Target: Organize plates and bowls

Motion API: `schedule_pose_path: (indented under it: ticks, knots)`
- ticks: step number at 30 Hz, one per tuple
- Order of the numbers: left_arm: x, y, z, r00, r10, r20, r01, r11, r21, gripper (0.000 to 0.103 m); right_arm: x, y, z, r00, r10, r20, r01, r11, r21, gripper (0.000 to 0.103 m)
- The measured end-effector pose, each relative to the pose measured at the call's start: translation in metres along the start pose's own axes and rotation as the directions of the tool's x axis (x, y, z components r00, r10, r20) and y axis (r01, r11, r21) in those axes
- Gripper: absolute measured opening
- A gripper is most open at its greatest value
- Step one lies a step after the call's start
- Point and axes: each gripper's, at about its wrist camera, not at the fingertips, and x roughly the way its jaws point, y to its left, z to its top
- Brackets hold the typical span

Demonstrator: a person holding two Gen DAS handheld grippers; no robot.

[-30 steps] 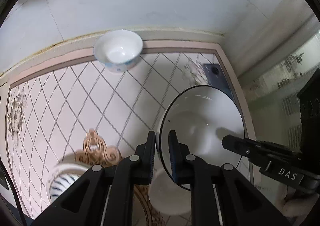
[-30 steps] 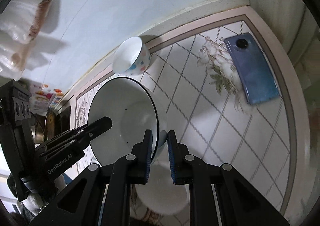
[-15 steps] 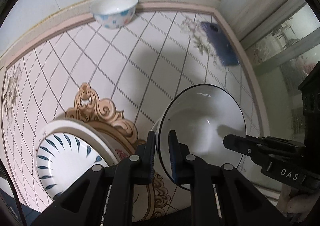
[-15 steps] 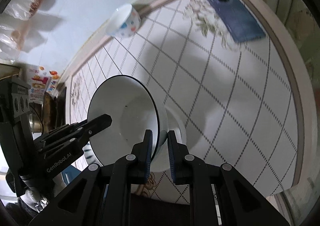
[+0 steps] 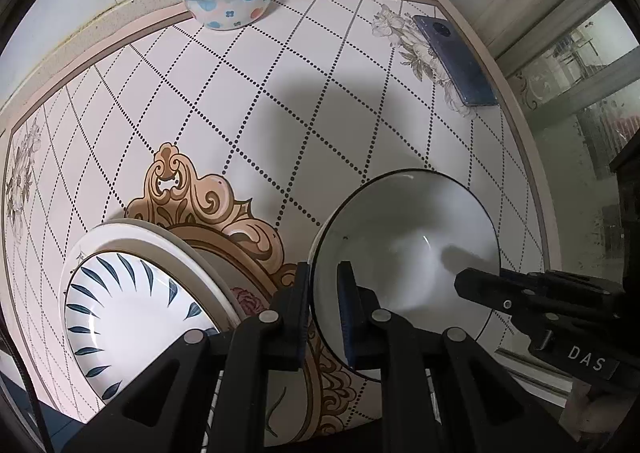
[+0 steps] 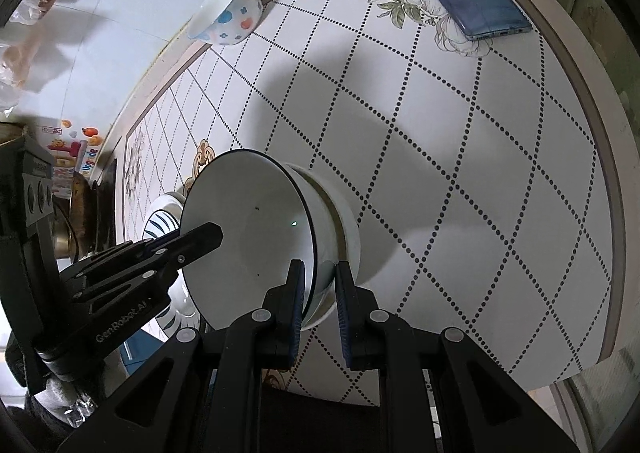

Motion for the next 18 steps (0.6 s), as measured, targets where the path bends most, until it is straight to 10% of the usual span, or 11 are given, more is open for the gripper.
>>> schedule_pose_path:
  ticks: [18]
  knots:
    - [0.013, 0.000, -0.002, 0.998, 0.036, -0.042, -0.035, 0.999, 0.015, 0.011, 0.004, 0.008, 0.009, 0.998, -0.038, -0.045, 0.036, 0.999, -0.032, 0.019]
